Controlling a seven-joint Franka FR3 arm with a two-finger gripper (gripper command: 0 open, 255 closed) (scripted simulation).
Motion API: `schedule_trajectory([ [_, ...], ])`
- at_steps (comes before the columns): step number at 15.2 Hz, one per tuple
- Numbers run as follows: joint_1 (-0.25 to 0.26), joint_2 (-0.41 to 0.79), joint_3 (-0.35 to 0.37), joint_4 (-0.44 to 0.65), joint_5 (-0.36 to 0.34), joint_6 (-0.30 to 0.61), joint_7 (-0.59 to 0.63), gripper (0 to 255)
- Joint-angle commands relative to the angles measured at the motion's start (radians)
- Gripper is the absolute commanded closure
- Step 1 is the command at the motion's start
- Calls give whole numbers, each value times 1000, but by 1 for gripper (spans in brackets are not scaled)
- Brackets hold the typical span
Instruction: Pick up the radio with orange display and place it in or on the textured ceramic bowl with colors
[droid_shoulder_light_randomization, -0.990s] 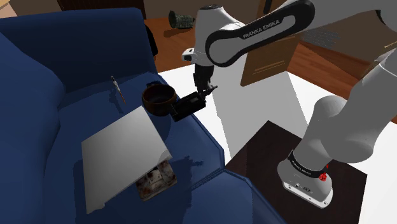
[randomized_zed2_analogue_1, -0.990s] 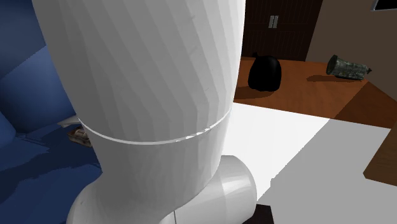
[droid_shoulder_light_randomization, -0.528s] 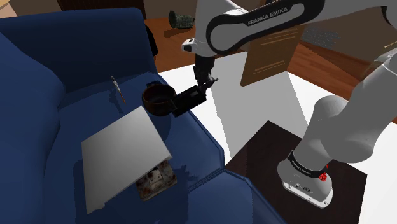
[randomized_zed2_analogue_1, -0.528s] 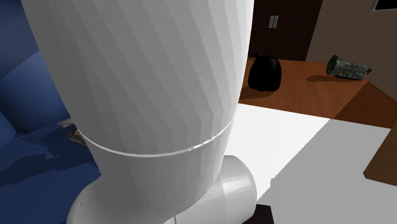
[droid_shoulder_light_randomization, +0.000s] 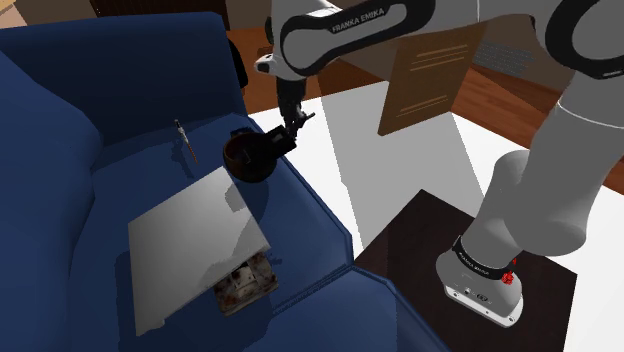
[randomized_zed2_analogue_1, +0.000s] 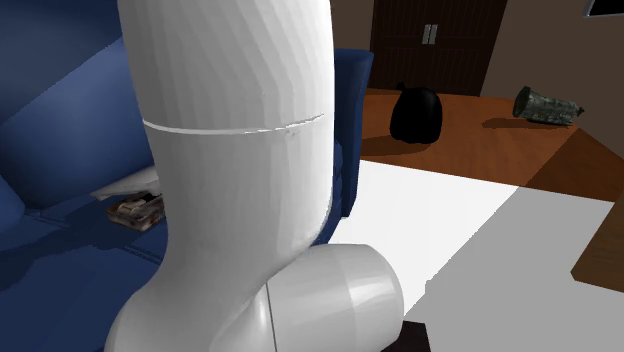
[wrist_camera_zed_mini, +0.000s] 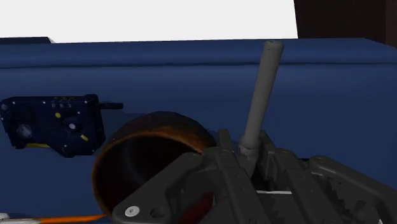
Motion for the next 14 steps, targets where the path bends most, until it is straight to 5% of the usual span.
schedule_trajectory([
  [1, -4, 90, -2, 111, 16, -22, -12, 255],
  [9, -42, 445, 2, 611, 67, -171, -39, 255],
  [14, -41, 451, 3, 554, 68, -107, -41, 255],
])
